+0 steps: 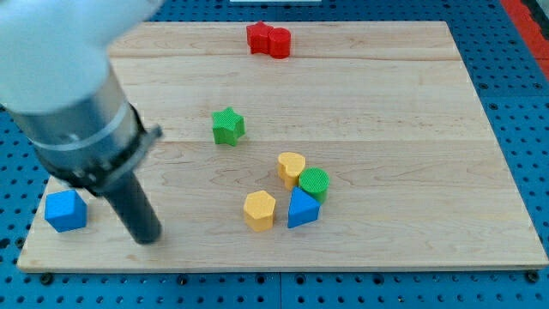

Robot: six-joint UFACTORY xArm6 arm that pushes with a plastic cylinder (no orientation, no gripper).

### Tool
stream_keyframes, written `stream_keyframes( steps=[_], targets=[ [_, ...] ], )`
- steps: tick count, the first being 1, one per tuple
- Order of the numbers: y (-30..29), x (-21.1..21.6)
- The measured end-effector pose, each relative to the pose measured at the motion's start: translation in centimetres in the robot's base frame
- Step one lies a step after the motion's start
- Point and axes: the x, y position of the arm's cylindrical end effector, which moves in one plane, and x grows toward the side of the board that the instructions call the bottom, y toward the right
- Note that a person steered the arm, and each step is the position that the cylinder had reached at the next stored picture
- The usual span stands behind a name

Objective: Push the hexagon into the green circle

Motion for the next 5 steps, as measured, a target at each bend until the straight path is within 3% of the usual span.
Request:
stream_keyframes(
  steps=[1,2,3,5],
  targets=[
    [8.4,0.6],
    [9.7,-1.9],
    [7.2,-4.9],
    [15.2,-5.7]
  ],
)
